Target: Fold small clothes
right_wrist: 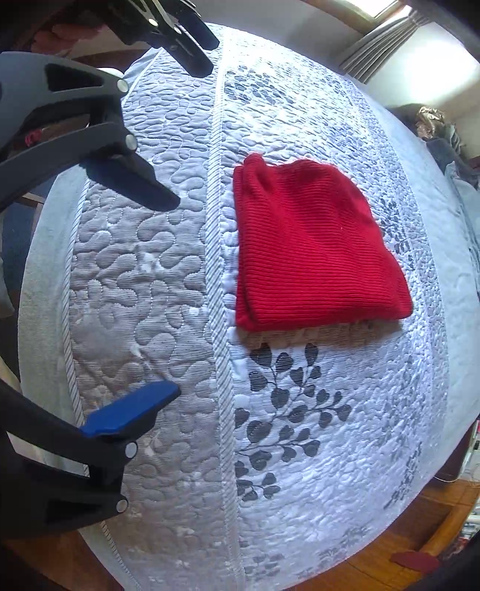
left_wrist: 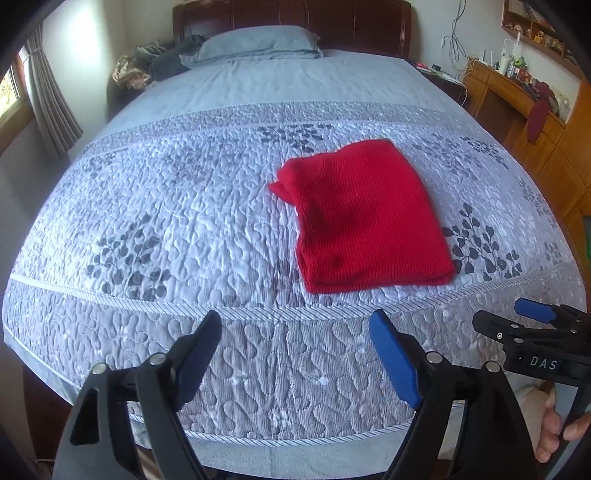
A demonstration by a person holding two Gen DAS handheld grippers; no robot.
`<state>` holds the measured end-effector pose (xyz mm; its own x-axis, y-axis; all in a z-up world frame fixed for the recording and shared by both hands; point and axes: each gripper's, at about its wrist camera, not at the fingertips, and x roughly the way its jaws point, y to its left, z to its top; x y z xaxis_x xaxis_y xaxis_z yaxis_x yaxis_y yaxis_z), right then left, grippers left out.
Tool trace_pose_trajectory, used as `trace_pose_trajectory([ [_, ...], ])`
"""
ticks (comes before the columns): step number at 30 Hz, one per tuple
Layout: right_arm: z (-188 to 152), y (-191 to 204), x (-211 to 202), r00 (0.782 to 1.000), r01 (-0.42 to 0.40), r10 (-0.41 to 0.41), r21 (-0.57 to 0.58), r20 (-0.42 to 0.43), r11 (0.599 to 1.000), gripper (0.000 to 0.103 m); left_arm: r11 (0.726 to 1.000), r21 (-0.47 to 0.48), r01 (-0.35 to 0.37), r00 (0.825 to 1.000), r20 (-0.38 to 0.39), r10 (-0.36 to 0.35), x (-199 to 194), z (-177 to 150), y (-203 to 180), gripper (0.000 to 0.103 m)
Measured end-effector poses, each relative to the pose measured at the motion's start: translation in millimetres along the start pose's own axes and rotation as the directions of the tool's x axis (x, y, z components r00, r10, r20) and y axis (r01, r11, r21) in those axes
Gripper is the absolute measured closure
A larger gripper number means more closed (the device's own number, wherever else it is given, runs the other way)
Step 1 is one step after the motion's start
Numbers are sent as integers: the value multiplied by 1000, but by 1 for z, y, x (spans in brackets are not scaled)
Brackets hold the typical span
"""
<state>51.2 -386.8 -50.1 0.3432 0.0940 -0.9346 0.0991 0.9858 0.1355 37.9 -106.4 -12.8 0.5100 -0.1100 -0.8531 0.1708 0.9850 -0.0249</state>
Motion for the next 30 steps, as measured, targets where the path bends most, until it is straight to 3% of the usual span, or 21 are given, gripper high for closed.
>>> trace_pose_trajectory([
  [30, 12, 16, -7, 998, 60, -60, -32, -9, 998, 5, 1000, -7, 17, 998, -58, -17, 11, 3, 2, 14],
])
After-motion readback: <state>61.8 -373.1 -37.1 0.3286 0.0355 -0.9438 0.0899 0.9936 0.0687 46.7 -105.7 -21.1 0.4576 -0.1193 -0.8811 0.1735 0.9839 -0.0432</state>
